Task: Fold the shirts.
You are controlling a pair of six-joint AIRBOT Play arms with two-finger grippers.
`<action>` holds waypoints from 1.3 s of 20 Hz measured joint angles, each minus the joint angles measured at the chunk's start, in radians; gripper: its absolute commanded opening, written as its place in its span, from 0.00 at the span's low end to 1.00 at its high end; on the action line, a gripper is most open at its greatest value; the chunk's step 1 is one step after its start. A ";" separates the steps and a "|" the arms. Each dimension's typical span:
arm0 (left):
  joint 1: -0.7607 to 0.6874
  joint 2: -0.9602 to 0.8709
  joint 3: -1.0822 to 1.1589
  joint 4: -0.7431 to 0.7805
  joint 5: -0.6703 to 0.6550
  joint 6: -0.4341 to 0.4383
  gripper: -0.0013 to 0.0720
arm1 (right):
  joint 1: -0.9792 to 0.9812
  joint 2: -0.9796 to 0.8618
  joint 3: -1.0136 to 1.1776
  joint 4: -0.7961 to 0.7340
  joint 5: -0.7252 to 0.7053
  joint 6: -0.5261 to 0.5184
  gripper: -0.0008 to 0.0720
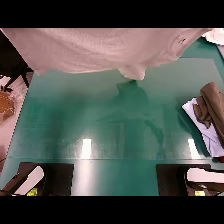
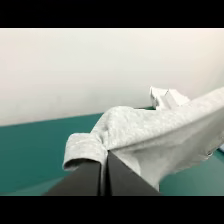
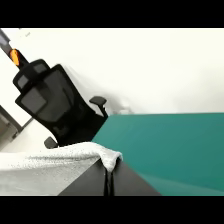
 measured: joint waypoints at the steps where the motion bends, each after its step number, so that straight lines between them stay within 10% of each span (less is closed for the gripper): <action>1: 0.000 0.000 0.015 -0.018 0.001 0.000 0.05 | -0.018 0.029 -0.010 0.010 0.010 -0.003 0.03; 26: 0.001 0.349 0.056 0.145 -0.169 -0.117 0.05 | -0.286 0.573 -0.039 0.029 0.276 -0.015 0.03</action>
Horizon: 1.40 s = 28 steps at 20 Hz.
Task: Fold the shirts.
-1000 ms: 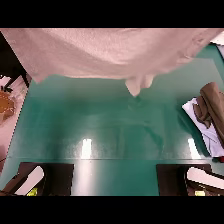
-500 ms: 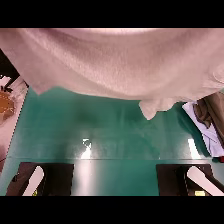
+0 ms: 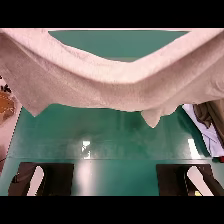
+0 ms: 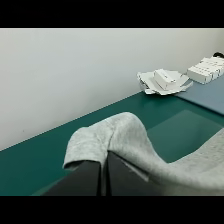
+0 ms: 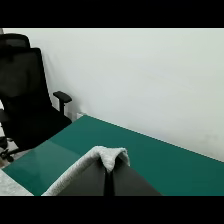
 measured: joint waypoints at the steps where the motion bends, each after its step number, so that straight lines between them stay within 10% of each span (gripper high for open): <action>1: 0.000 0.016 0.000 0.012 0.001 -0.003 0.05 | 0.000 0.013 0.000 0.000 0.006 0.000 0.03; 22: 0.000 0.130 -0.090 0.295 0.028 -0.042 0.05 | 0.150 -0.145 -0.001 -0.066 0.191 0.095 0.03; 28: 0.000 0.140 -0.058 0.294 -0.008 -0.085 0.05 | 0.370 -0.130 -0.001 -0.332 0.260 0.185 0.03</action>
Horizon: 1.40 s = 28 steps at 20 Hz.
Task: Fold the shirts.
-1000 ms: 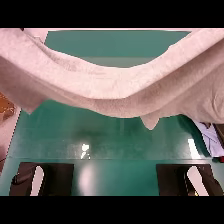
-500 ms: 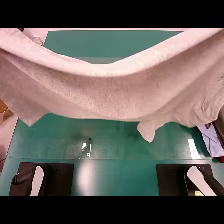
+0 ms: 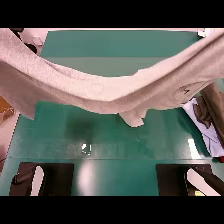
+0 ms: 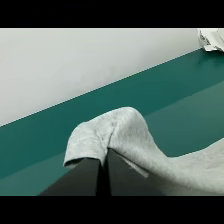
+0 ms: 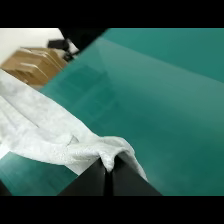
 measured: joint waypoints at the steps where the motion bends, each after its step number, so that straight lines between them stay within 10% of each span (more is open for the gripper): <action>1: 0.000 0.001 0.018 -0.001 -0.017 -0.019 0.05 | 0.019 0.024 0.000 -0.058 0.005 0.018 0.03; 10: 0.000 -0.002 0.109 -0.004 -0.089 -0.106 0.05 | 0.063 0.229 0.001 -0.375 -0.111 0.072 0.03; 28: -0.008 -0.280 -0.389 -0.072 0.069 -0.106 0.05 | 0.210 -0.366 -0.001 -0.400 -0.053 0.090 0.03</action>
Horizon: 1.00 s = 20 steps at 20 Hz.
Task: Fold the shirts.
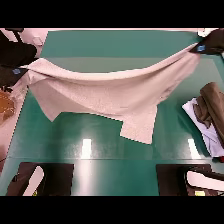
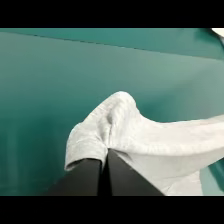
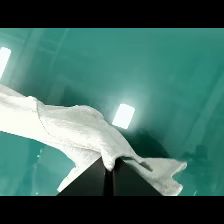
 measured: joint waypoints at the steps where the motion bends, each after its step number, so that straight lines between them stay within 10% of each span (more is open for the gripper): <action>1: -0.012 -0.043 -0.002 -0.022 0.019 0.019 0.05 | 0.004 -0.038 0.000 -0.001 -0.021 -0.002 0.03; 10: -0.251 -0.384 -0.006 -0.092 0.443 0.273 0.05 | 0.017 -0.352 0.000 0.026 -0.315 -0.102 0.03; 20: -0.304 -0.560 -0.006 -0.098 0.799 0.350 0.05 | 0.024 -0.525 0.000 0.039 -0.588 -0.153 0.03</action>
